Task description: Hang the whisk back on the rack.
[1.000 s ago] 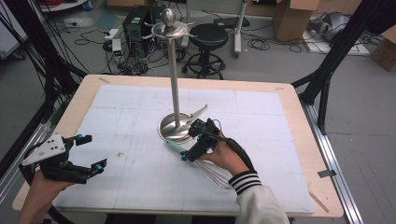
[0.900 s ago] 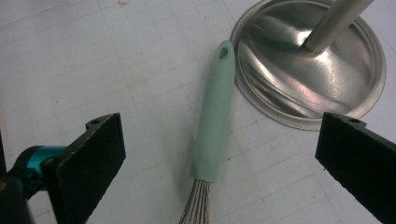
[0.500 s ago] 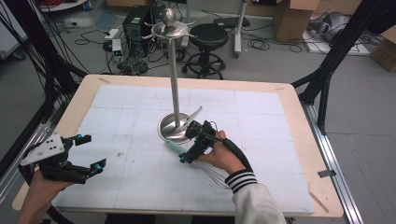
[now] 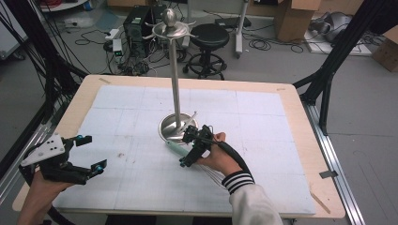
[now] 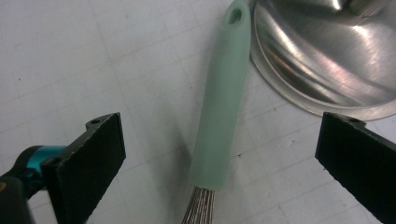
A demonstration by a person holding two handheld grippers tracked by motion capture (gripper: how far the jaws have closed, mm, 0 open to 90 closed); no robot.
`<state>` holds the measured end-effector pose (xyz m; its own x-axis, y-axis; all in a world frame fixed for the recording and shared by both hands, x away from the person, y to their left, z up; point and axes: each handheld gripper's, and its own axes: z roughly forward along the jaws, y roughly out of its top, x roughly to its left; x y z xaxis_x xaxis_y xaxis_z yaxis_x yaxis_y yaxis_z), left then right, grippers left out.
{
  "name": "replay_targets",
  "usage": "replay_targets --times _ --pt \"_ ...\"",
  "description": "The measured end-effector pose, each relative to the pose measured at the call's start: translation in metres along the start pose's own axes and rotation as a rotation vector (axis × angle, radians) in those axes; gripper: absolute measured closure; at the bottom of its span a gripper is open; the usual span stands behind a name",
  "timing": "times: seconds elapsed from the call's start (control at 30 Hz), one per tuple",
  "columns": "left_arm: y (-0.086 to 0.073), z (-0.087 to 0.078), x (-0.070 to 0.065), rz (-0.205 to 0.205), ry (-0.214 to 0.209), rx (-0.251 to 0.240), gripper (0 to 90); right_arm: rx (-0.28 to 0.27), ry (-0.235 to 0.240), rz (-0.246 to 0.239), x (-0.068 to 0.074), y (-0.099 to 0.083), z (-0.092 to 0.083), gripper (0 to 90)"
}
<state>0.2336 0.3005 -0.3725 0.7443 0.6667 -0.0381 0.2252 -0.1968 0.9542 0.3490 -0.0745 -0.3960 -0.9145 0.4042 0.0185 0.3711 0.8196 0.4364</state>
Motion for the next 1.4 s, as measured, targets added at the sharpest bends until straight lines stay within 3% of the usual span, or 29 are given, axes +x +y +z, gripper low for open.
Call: replay_targets --times 0.17,0.23,0.4,0.57,0.67,1.1,1.4 --pt "0.000 0.001 0.000 0.002 -0.002 0.001 1.7 0.029 -0.032 -0.008 0.002 -0.001 0.007 0.4" --pt "-0.001 0.002 0.000 0.002 -0.002 0.006 1.7 0.046 -0.015 -0.015 0.003 -0.001 0.010 0.4" --pt "-0.001 0.003 -0.001 0.002 -0.005 0.006 1.7 0.070 -0.025 -0.027 0.005 0.000 0.015 0.7" --pt "-0.001 0.003 -0.001 -0.001 -0.004 0.006 1.7 0.105 -0.015 -0.012 0.005 0.000 0.020 5.6" --pt "-0.001 0.004 -0.001 -0.004 -0.004 0.007 1.7 0.115 -0.023 -0.004 0.005 0.000 0.022 16.2" --pt "-0.001 0.003 0.000 -0.004 -0.001 0.005 1.7 0.116 -0.020 0.056 0.002 0.002 0.023 40.1" --pt "-0.001 0.003 0.000 -0.002 -0.002 0.005 1.7 0.137 -0.018 0.056 0.002 0.003 0.025 57.6"
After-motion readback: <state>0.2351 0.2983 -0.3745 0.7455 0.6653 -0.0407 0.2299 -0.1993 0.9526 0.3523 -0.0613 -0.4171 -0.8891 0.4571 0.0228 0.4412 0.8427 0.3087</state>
